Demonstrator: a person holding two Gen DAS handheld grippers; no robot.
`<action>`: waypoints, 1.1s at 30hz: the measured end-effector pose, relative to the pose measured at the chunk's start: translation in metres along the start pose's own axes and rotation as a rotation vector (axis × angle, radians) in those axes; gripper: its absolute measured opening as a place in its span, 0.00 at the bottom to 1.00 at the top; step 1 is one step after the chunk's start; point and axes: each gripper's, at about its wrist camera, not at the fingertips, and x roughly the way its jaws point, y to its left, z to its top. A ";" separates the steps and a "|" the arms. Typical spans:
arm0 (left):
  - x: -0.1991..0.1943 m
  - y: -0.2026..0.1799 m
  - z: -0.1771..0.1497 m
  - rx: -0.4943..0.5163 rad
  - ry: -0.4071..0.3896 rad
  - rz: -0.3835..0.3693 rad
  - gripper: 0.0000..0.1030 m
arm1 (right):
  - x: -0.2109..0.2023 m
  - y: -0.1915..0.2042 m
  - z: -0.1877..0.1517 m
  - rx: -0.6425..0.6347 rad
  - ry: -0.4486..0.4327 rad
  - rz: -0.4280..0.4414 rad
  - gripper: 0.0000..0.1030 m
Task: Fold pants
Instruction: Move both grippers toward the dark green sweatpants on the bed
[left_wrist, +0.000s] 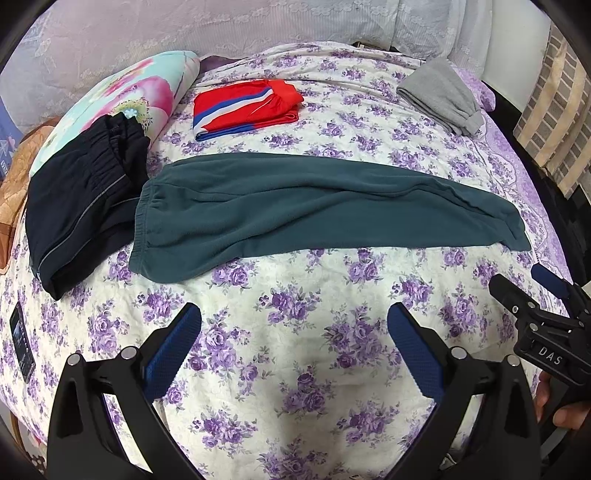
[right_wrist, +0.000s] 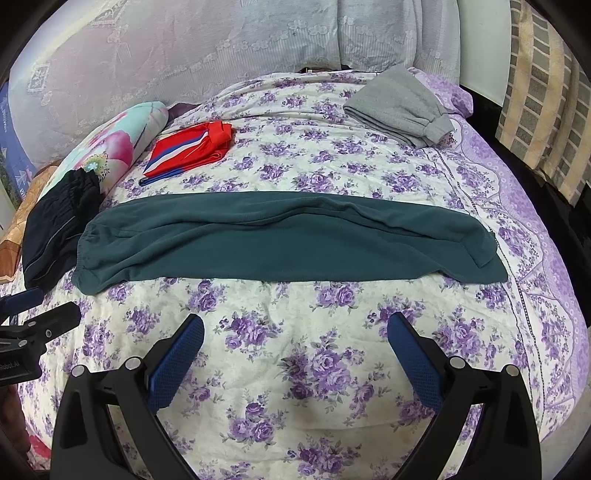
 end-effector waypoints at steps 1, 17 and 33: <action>0.001 0.001 0.000 -0.002 0.003 -0.001 0.95 | 0.001 -0.001 0.000 -0.001 0.009 0.000 0.97; 0.038 0.035 0.010 -0.129 0.092 0.049 0.95 | 0.026 -0.022 -0.005 0.081 0.053 0.004 0.97; 0.043 0.021 0.021 -0.082 0.083 0.030 0.95 | 0.035 -0.016 0.004 0.052 0.051 0.000 0.97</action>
